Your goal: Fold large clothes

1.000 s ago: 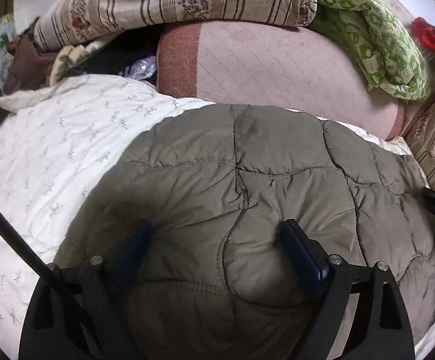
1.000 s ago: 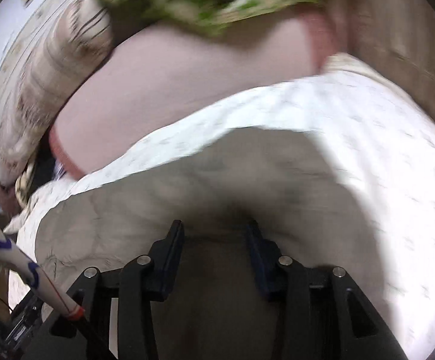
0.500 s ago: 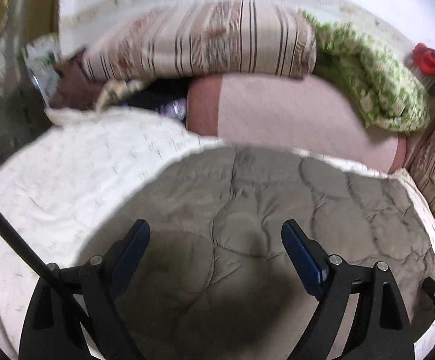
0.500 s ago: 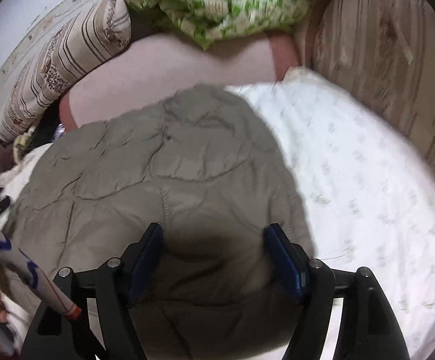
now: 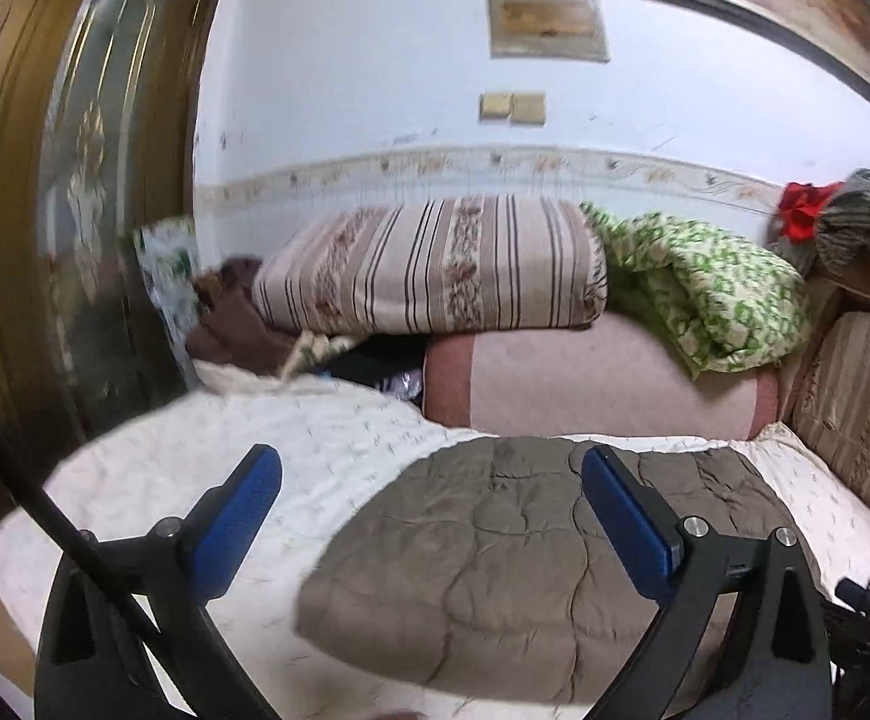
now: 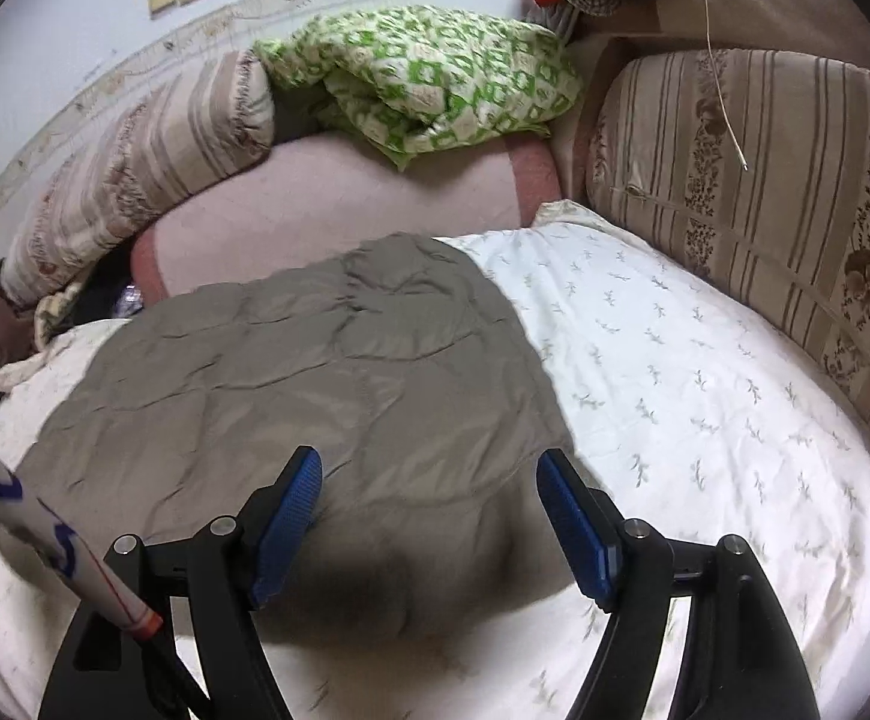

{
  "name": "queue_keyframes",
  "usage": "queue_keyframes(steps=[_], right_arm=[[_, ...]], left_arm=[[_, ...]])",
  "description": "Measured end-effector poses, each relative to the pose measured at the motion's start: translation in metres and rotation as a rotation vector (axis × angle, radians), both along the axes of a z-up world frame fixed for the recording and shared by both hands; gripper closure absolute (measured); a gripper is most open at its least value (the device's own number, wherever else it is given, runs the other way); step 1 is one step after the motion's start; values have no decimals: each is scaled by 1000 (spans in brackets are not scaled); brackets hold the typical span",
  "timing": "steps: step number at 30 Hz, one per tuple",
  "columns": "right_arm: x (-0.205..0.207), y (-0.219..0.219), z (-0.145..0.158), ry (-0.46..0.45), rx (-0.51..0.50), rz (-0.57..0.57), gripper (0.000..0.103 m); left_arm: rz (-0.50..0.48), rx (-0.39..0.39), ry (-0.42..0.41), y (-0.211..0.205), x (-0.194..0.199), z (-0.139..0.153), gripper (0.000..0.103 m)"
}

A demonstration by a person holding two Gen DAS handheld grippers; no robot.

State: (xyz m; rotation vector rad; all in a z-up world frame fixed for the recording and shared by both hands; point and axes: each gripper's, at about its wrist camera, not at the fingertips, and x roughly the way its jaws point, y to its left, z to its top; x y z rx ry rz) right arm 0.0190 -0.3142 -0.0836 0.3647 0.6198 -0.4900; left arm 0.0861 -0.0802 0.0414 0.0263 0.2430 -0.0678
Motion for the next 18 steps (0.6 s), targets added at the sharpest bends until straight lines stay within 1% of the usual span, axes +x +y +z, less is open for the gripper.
queue_keyframes(steps=[3,5,7,10,13,18], right_arm=[[-13,26,-2,4,-9,29,23],[-23,41,-6,14,-20,37,23],[-32,51,-8,21,-20,41,22],[-50,60,-12,28,-1,38,22],[-67,66,-16,39,11,27,22],[-96,85,-15,64,-14,29,21]], left_arm=[[-30,7,6,7,-28,-3,2],[-41,6,36,12,-40,-7,1],[-49,-1,88,18,-50,-15,1],[-58,-15,150,25,-67,-28,1],[-74,-4,204,30,-80,-39,1],[-106,30,247,30,-104,-51,1]])
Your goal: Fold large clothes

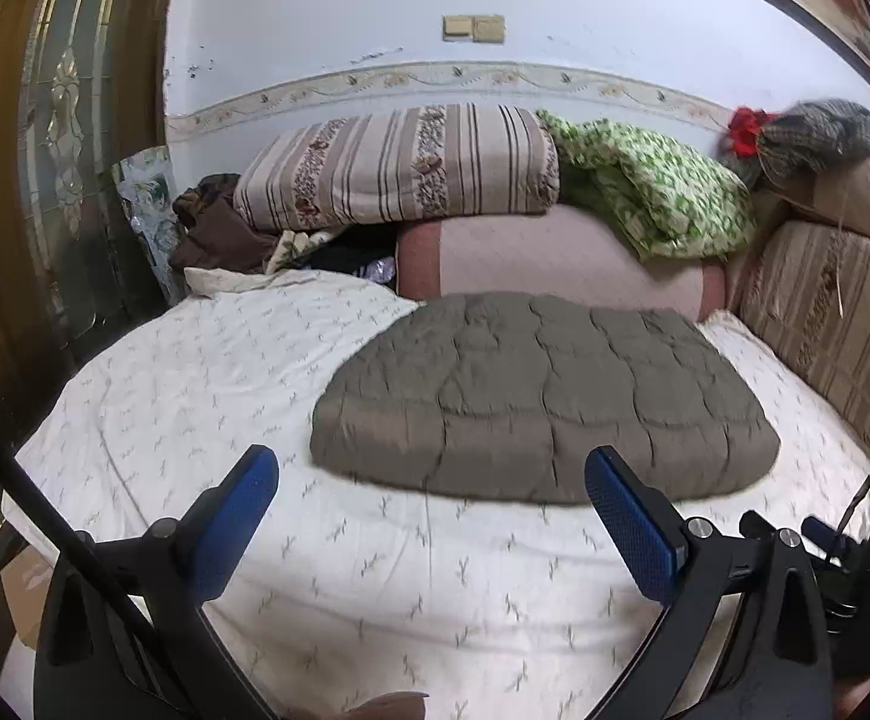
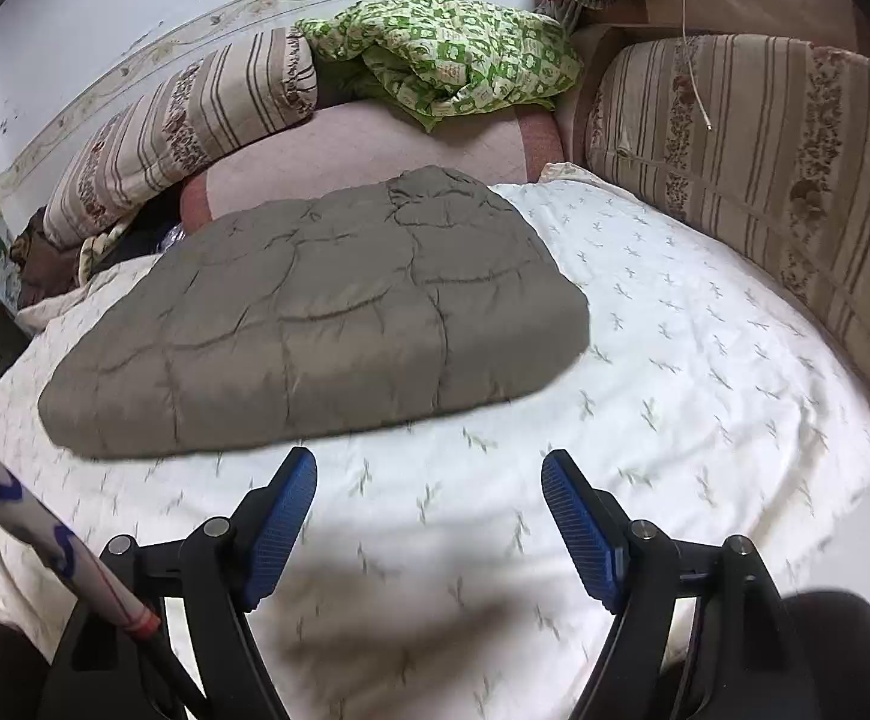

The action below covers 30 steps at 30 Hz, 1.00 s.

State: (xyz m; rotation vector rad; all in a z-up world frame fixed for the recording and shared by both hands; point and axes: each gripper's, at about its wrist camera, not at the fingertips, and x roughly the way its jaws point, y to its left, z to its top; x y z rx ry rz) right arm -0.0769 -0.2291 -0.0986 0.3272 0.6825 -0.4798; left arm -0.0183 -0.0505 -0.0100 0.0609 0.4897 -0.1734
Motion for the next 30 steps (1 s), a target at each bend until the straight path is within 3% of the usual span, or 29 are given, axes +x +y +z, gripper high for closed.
queue_keyframes(steps=[12,17,30], right_arm=[[-30,34,3,131,-71,39,19],[-42,37,10,153,-60,21,19],[-49,60,28,178,-182,10,16]], left_arm=[[-46,72,139,-5,-25,-30,1],[-58,65,162,-5,-28,-33,1],[-50,21,203,8,-25,-35,1]])
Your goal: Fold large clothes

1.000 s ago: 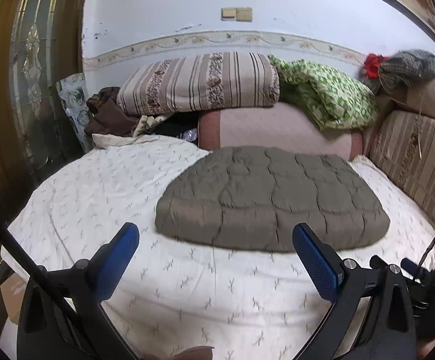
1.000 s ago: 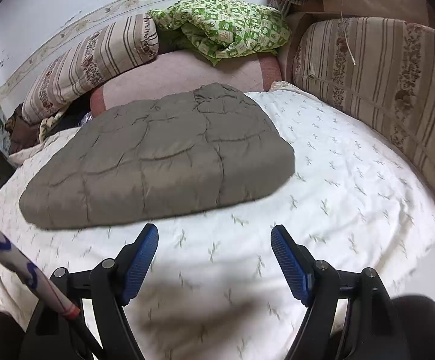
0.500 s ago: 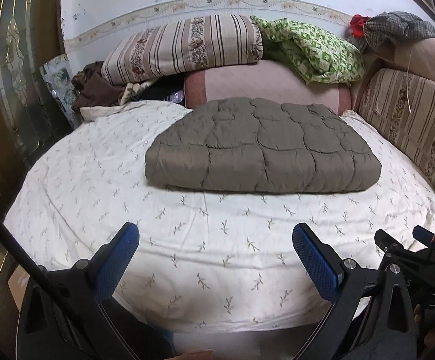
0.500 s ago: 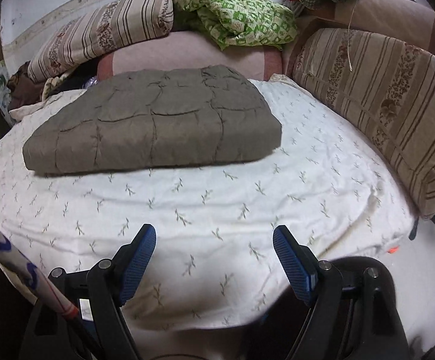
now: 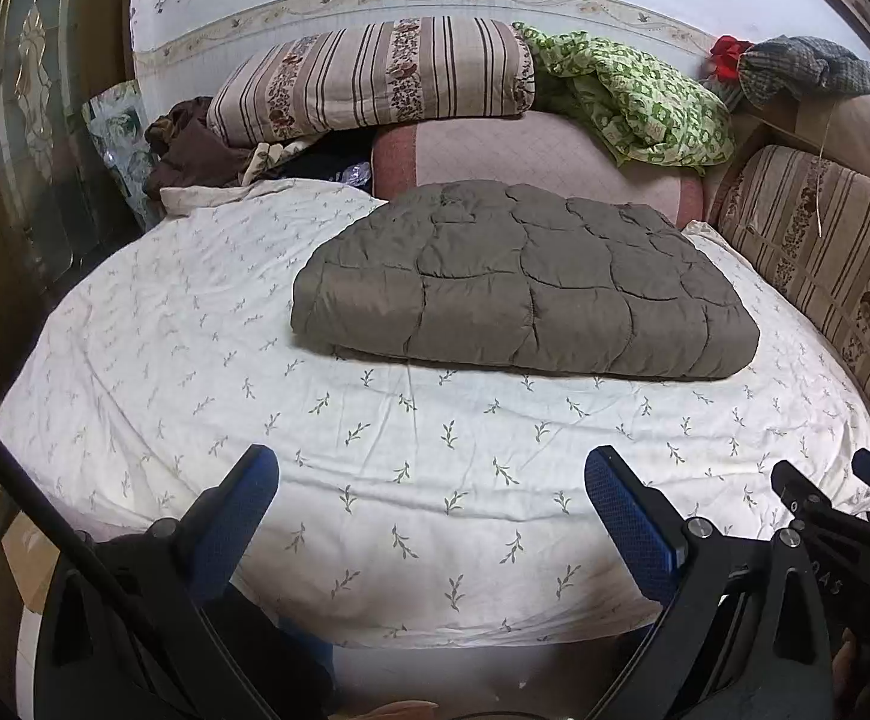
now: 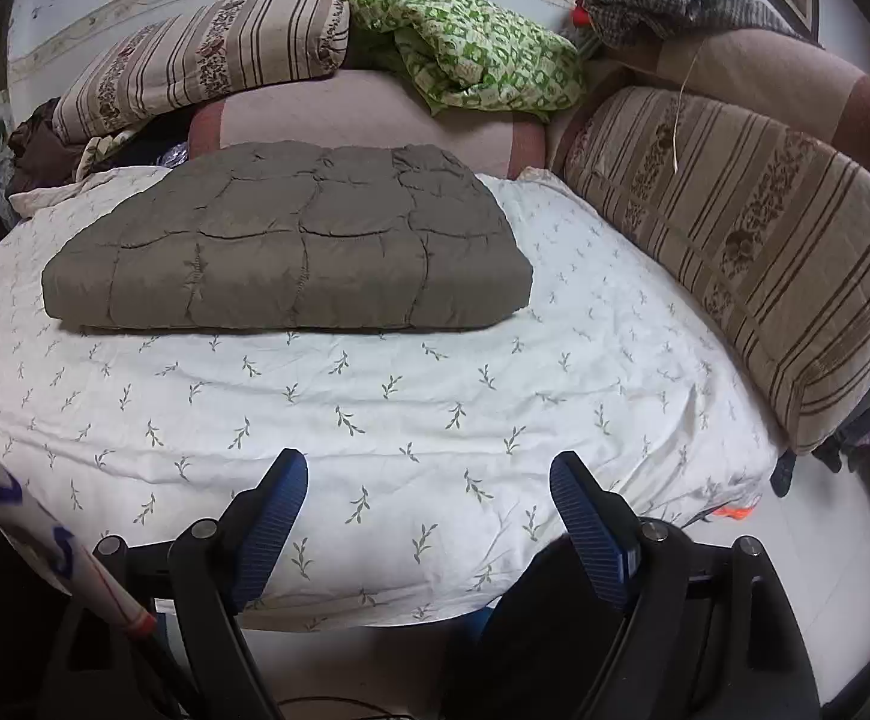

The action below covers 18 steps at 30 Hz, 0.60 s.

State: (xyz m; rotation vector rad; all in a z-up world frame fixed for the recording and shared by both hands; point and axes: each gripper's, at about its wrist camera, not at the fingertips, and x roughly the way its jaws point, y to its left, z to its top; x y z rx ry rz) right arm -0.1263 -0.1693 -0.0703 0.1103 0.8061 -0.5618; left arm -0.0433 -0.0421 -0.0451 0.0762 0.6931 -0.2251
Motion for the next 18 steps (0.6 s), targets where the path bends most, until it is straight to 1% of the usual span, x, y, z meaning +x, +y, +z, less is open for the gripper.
queue_keyframes(steps=[5,9,13,16,18], right_arm=[[3,-1,21,2,-16,46,16],[-2,5,42,3,-43,87,15],[-19,7,59,-27,-36,79,13],[-29,10,66,-45,-17,64,12],[-32,12,68,-47,-10,62,12]], left_arm=[[25,-5,-6,6,-1,7,1],[58,8,-42,11,-6,26,1],[83,1,-63,19,-17,50,1],[103,22,-76,19,-27,61,1],[99,21,-68,18,-32,64,1]])
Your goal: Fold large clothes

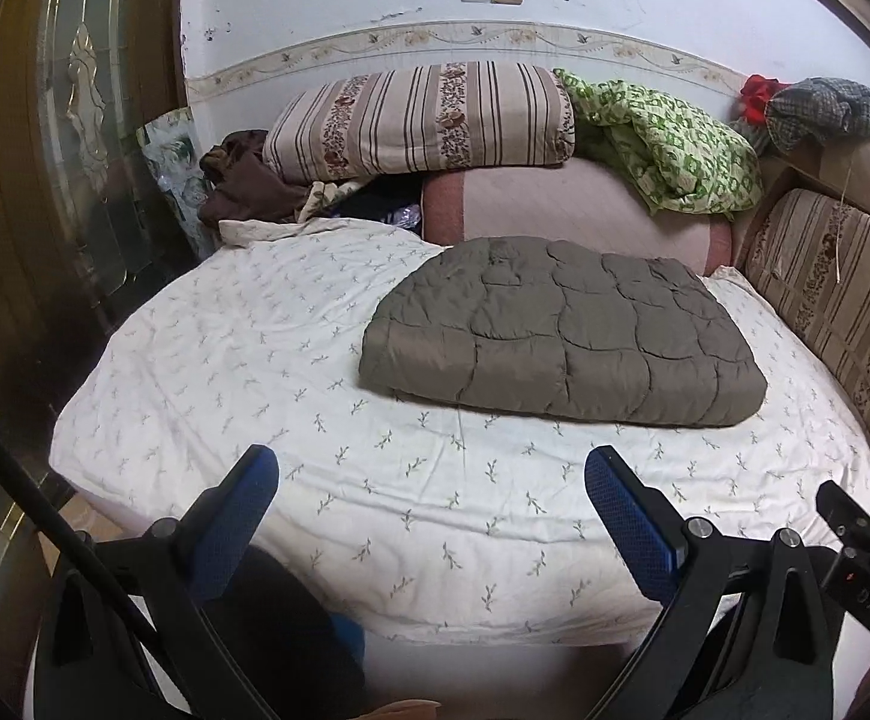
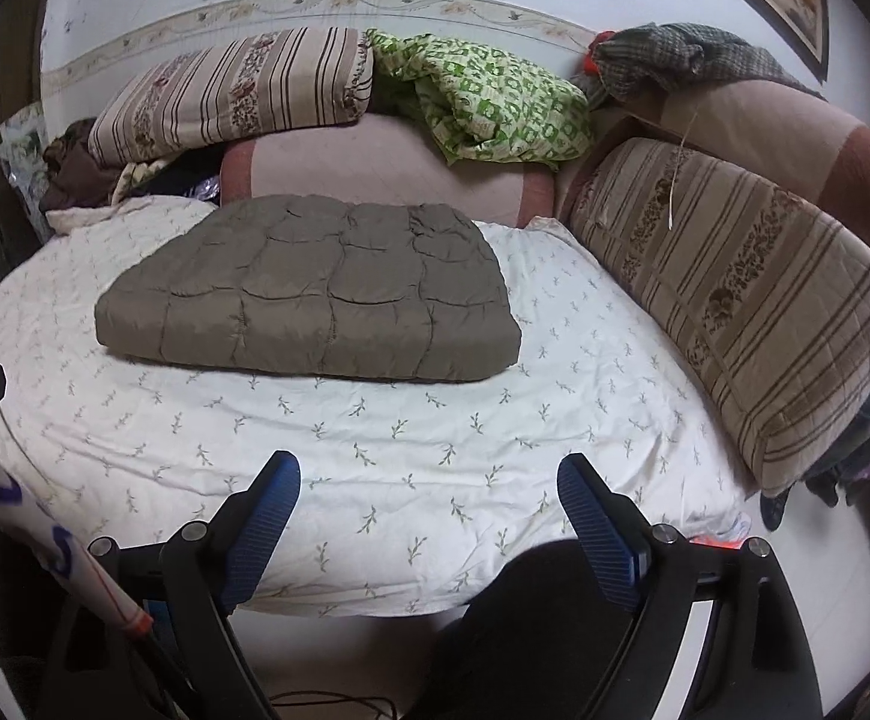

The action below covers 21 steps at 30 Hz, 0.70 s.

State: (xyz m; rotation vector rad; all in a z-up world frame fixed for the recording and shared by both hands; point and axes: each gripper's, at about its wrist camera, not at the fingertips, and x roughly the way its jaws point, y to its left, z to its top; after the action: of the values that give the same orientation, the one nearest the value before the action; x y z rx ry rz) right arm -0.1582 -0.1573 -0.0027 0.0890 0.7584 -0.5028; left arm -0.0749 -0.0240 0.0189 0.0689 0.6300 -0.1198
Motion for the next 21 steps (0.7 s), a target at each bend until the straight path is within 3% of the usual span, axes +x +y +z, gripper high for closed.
queue_keyframes(steps=[9,21], right_arm=[[1,13,-4,11,10,0,12],[18,7,-7,31,17,-11,12]], left_arm=[[-52,1,42,-13,-12,1,1],[-29,-1,101,-11,11,-6,1]])
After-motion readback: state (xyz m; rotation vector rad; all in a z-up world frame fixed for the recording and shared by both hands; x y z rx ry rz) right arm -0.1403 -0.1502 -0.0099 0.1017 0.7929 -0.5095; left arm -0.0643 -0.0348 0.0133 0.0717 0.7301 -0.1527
